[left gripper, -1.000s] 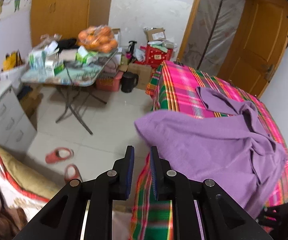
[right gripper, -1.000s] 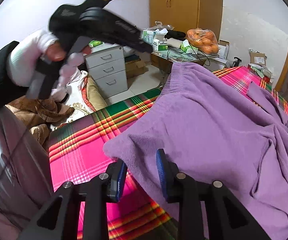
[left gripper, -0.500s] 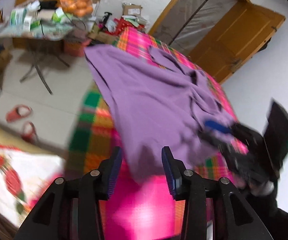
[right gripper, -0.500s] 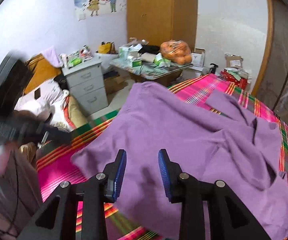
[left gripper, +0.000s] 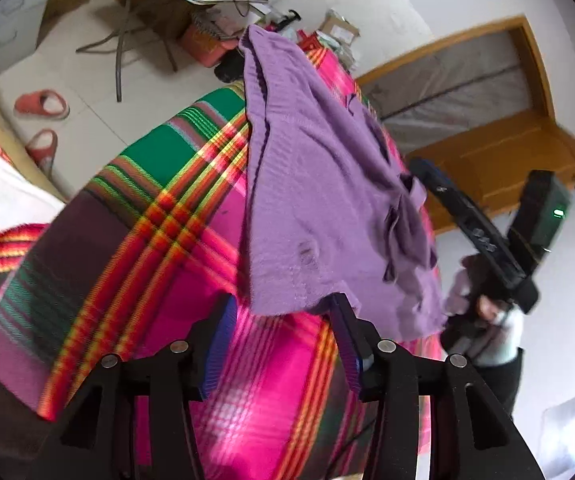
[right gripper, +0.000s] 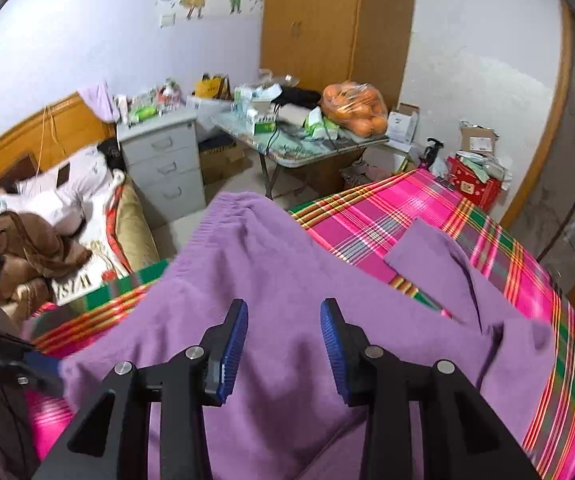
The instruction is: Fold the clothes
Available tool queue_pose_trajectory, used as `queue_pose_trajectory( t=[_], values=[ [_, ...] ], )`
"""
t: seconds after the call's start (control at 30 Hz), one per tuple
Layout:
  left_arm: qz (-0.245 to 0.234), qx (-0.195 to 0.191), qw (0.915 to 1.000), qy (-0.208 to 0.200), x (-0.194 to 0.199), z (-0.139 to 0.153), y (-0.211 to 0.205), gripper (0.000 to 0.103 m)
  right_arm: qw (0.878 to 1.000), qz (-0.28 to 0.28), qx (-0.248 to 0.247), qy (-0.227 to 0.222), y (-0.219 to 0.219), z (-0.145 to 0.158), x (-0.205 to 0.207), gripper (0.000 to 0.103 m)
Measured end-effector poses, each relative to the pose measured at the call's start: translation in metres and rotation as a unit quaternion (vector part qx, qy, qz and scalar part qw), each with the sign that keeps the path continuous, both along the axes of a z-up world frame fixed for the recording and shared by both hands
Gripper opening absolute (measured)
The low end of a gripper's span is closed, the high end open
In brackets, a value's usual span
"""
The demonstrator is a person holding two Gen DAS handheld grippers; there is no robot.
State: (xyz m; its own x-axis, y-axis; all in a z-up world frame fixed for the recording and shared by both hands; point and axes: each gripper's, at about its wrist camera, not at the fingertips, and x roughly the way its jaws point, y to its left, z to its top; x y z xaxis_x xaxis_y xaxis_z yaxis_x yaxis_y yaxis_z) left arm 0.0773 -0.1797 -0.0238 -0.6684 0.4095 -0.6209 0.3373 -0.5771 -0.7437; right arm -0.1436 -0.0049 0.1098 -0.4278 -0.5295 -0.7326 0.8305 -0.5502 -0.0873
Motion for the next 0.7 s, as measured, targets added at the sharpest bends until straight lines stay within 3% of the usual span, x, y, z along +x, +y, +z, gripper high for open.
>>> queue_pose_trajectory(
  t=[0.17, 0.37, 0.43, 0.5, 0.63, 0.67, 0.7],
  values=[
    [0.013, 0.031, 0.9994, 0.002, -0.014, -0.005, 0.002, 0.056, 0.999, 0.017, 0.02, -0.035, -0.025, -0.017, -0.046, 0.039],
    [0.015, 0.029, 0.9995, -0.007, -0.024, -0.007, -0.002, 0.055, 0.995, 0.028, -0.002, -0.094, -0.061, -0.032, -0.097, 0.042],
    [0.015, 0.027, 0.9995, -0.01, -0.027, -0.007, -0.003, 0.051, 0.993, 0.039, 0.001, -0.115, -0.074, -0.042, -0.11, 0.043],
    [0.015, 0.026, 0.9995, -0.013, -0.029, -0.008, -0.005, 0.03, 0.992, 0.049, 0.016, -0.118, -0.087, -0.053, -0.116, 0.043],
    [0.014, 0.021, 0.9995, -0.019, -0.035, -0.009, -0.007, 0.027, 0.989, 0.069, 0.034, -0.13, -0.099, -0.068, -0.119, 0.042],
    [0.01, 0.015, 0.9997, -0.019, -0.035, -0.007, -0.007, 0.026, 0.989, 0.068, 0.04, -0.122, -0.1, -0.067, -0.118, 0.019],
    [0.008, 0.012, 0.9997, -0.019, -0.034, -0.006, -0.008, 0.025, 0.99, 0.063, 0.044, -0.118, -0.099, -0.065, -0.118, 0.004]
  ],
)
